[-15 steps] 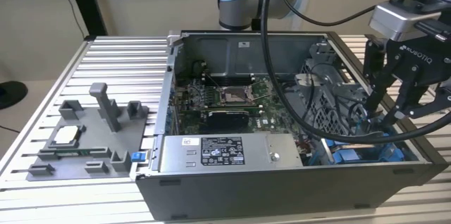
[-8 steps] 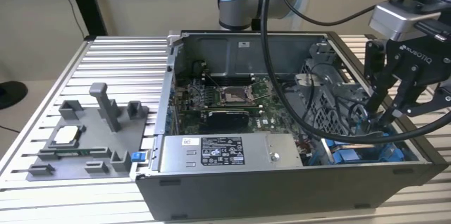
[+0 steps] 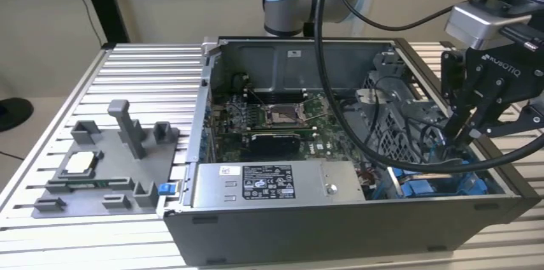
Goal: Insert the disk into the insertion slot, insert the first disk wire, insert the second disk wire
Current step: 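Insert the first disk wire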
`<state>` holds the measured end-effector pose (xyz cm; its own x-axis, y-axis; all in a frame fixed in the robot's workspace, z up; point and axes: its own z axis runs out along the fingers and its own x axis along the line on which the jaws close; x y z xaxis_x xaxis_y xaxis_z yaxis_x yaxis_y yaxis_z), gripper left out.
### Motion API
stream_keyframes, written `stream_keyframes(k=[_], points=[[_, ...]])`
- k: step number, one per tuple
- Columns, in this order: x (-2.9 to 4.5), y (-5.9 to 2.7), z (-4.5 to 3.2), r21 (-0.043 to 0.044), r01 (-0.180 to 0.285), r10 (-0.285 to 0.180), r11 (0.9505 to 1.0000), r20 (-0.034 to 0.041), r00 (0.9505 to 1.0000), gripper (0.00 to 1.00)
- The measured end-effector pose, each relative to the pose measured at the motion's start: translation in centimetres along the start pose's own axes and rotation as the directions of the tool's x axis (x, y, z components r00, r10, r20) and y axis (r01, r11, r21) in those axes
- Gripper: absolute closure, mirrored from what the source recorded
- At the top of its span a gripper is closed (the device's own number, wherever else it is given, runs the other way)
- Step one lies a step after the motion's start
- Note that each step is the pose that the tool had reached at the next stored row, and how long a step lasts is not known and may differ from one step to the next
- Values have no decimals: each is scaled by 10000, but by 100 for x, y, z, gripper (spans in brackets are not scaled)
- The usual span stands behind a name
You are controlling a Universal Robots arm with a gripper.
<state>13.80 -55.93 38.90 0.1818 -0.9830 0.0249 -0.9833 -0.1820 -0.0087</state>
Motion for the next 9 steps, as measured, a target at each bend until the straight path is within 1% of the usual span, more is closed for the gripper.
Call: stream_keyframes(k=[3, 6, 9], points=[[0, 0, 0, 0, 0, 0, 10000, 2, 10000, 100], [0, 0, 0, 5, 0, 0, 10000, 26, 10000, 100], [0, 0, 0, 6, 0, 0, 10000, 34, 10000, 100]])
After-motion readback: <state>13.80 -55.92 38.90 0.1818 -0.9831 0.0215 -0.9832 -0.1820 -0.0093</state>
